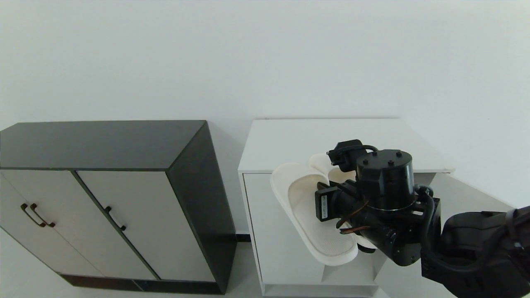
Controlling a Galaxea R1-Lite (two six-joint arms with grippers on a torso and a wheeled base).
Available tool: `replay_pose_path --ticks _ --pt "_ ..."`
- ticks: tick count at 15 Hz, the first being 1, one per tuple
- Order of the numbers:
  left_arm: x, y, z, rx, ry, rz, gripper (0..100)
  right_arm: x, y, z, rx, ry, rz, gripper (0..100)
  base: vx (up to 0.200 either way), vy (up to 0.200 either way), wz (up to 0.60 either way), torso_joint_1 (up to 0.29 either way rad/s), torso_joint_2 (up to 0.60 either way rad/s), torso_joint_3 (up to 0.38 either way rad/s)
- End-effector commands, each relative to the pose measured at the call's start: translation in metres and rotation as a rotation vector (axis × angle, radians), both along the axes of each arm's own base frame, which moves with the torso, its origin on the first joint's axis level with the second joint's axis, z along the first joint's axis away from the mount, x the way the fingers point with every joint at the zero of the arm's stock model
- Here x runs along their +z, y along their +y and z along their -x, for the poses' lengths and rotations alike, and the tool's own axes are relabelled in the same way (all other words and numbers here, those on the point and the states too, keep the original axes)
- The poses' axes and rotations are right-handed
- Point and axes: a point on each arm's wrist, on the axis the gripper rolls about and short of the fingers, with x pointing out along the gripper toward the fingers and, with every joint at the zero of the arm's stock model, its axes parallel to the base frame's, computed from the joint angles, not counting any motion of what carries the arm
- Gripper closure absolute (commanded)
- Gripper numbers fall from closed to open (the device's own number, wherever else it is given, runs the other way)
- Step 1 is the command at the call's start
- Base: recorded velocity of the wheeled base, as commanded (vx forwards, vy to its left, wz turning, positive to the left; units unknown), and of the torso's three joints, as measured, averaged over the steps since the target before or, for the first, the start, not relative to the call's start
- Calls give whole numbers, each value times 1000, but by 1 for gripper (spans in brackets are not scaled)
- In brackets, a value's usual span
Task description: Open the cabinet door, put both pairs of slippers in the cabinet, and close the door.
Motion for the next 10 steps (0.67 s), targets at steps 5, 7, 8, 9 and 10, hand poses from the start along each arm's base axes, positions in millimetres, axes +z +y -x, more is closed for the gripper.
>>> replay_pose_path --ticks 5,7,8,9,10 --pt "0 0 0 -1 1 0 100 -2 -3 3 6 5 5 100 0 -200 0 0 6 2" --pt "0 0 0 -1 1 2 100 -2 -3 5 12 2 5 100 0 -200 0 2 0 2" --pt "0 0 0 -1 1 3 100 -3 -4 7 30 -1 11 100 0 -200 0 2 7 -2" --pt "0 0 0 -1 1 3 100 -4 -5 9 48 -3 6 100 0 -200 0 -2 2 2" --pt "0 0 0 -1 2 5 100 -3 -9 15 115 -23 -14 100 0 -200 0 2 2 -2"
